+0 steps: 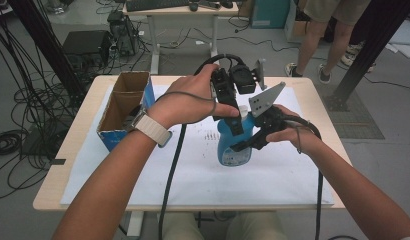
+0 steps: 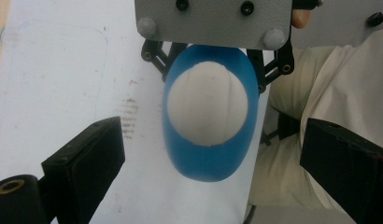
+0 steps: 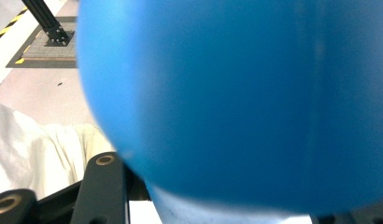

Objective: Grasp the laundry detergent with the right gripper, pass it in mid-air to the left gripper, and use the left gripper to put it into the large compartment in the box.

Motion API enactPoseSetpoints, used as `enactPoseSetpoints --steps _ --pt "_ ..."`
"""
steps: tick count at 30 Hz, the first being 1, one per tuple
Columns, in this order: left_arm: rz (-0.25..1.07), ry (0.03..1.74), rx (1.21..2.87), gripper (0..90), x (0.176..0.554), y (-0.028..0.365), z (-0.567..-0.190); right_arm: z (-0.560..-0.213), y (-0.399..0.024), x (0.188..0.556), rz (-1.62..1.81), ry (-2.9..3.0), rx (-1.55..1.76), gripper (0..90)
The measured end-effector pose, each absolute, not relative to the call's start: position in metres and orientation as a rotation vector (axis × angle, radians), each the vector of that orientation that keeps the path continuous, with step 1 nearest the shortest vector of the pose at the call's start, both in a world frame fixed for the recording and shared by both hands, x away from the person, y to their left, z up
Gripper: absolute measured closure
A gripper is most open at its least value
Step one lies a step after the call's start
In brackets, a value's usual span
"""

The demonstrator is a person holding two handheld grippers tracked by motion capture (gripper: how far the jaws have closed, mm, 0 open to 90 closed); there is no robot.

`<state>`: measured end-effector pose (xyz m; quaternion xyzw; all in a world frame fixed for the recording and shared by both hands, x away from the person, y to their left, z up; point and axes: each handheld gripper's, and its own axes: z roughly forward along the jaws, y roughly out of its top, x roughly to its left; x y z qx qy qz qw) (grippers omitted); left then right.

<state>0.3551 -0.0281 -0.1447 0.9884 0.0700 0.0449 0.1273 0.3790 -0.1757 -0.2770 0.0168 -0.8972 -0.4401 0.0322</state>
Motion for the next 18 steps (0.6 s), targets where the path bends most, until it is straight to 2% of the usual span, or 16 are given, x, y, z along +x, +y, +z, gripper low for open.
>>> enactPoseSetpoints --steps 18 --pt "0.135 0.196 2.876 6.9 0.3544 -0.028 -0.1442 -0.2778 -0.1757 0.3797 -1.364 -2.751 0.06 43.5"
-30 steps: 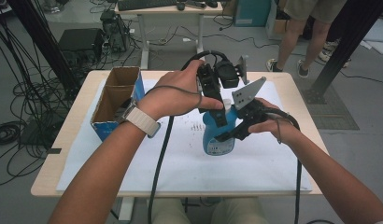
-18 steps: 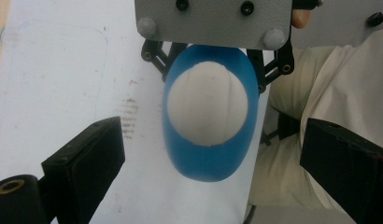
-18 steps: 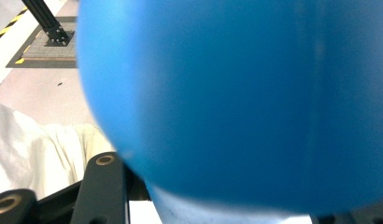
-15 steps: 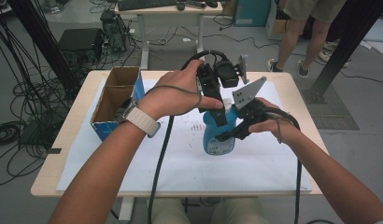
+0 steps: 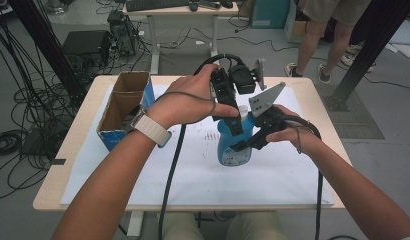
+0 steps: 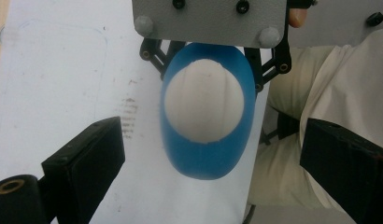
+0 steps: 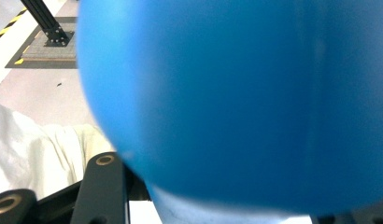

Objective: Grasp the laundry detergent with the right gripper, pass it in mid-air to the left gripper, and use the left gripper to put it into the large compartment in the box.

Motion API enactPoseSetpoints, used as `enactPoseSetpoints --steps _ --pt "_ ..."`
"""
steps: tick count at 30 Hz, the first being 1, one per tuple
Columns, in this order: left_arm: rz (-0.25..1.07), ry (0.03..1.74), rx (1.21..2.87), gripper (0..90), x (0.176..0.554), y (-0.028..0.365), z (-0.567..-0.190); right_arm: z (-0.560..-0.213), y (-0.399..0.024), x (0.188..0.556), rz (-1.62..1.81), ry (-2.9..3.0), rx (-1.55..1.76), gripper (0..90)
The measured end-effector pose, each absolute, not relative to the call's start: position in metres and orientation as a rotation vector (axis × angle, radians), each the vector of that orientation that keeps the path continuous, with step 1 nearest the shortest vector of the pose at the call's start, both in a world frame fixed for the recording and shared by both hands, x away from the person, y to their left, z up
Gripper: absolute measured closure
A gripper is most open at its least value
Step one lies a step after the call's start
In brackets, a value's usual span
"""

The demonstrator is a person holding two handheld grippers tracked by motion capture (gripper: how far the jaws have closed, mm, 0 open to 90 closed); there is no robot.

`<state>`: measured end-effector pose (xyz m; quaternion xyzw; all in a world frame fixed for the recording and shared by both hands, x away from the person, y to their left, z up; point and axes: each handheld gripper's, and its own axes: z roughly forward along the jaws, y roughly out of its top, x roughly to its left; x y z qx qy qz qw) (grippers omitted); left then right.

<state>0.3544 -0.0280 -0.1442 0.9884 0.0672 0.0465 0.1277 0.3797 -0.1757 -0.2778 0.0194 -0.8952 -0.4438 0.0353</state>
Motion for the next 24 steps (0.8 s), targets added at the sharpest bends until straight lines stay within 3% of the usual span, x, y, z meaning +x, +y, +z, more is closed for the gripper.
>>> enactPoseSetpoints --steps 24 --pt "0.134 0.2 2.875 6.9 0.3544 -0.0274 -0.1439 -0.2776 -0.1763 0.3801 -1.361 -2.748 0.05 43.5"
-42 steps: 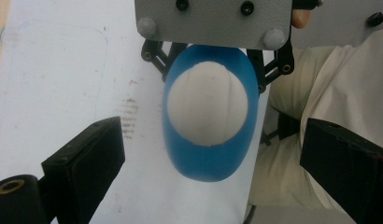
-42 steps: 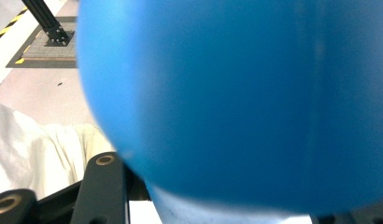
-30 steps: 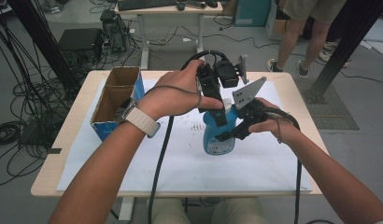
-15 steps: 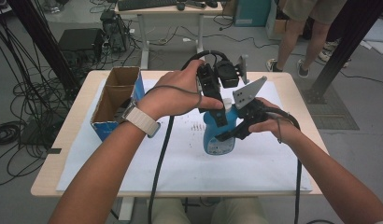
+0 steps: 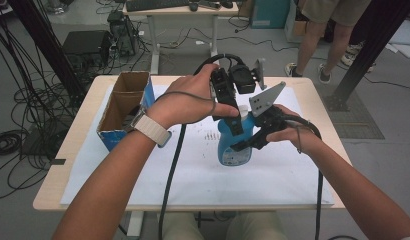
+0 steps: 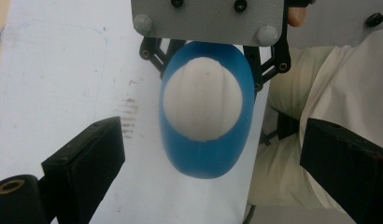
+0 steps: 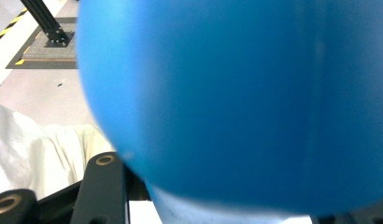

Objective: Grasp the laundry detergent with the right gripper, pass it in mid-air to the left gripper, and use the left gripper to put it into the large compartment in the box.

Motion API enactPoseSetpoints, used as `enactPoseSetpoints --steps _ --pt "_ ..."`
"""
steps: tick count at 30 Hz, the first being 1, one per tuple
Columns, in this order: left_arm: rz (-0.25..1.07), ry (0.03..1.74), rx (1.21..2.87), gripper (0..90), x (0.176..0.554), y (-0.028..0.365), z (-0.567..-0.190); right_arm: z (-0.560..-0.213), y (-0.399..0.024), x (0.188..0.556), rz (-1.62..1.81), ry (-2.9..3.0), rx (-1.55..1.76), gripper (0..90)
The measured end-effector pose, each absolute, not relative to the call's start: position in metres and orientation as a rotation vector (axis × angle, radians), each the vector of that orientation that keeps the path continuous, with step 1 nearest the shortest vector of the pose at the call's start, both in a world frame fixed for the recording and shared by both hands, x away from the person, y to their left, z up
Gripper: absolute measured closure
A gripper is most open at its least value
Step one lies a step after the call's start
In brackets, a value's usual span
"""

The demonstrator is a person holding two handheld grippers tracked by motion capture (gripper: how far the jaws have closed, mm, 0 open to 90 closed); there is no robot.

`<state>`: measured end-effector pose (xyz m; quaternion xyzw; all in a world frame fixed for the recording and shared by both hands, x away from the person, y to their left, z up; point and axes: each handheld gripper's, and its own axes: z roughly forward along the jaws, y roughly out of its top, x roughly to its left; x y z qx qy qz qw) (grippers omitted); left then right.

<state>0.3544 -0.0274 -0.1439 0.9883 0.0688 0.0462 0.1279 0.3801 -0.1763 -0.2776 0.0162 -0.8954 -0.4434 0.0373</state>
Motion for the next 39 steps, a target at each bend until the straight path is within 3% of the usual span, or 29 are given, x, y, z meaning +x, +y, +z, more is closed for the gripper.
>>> enactPoseSetpoints --steps 39 --pt "0.135 0.195 2.869 6.9 0.3541 -0.0258 -0.1433 -0.2781 -0.1752 0.3804 -1.359 -2.747 0.051 43.5"
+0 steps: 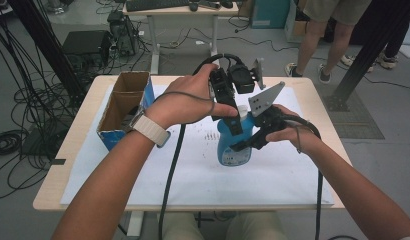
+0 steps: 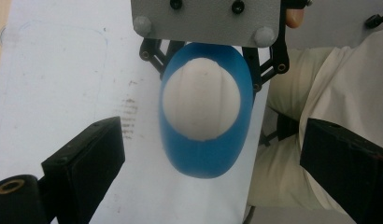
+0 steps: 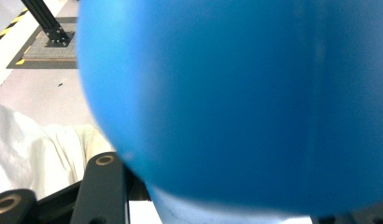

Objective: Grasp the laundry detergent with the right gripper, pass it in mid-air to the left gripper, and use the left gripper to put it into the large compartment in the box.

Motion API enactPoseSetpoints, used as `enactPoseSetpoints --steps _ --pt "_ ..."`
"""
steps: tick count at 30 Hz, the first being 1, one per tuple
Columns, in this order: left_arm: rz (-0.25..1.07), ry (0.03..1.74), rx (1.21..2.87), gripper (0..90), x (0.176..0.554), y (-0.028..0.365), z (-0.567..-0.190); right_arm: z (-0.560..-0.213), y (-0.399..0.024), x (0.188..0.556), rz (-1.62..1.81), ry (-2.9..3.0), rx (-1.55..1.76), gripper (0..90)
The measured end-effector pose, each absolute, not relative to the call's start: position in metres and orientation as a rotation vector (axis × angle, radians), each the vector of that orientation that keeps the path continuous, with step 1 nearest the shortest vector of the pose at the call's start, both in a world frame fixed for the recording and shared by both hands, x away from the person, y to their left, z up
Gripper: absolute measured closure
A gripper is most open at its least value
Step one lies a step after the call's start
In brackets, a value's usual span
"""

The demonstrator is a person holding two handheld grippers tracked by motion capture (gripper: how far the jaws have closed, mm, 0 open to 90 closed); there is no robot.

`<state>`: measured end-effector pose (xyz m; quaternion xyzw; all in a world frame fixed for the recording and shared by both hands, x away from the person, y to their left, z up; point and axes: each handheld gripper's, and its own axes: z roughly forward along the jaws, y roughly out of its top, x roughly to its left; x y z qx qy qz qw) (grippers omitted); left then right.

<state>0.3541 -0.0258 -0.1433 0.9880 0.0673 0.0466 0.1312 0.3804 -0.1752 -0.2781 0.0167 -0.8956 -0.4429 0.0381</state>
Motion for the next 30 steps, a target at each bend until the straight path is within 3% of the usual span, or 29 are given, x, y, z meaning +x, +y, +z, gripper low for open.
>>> enactPoseSetpoints --steps 30 --pt "0.126 0.202 2.872 6.9 0.3538 -0.0262 -0.1441 -0.278 -0.1762 0.3807 -1.359 -2.746 0.051 43.4"
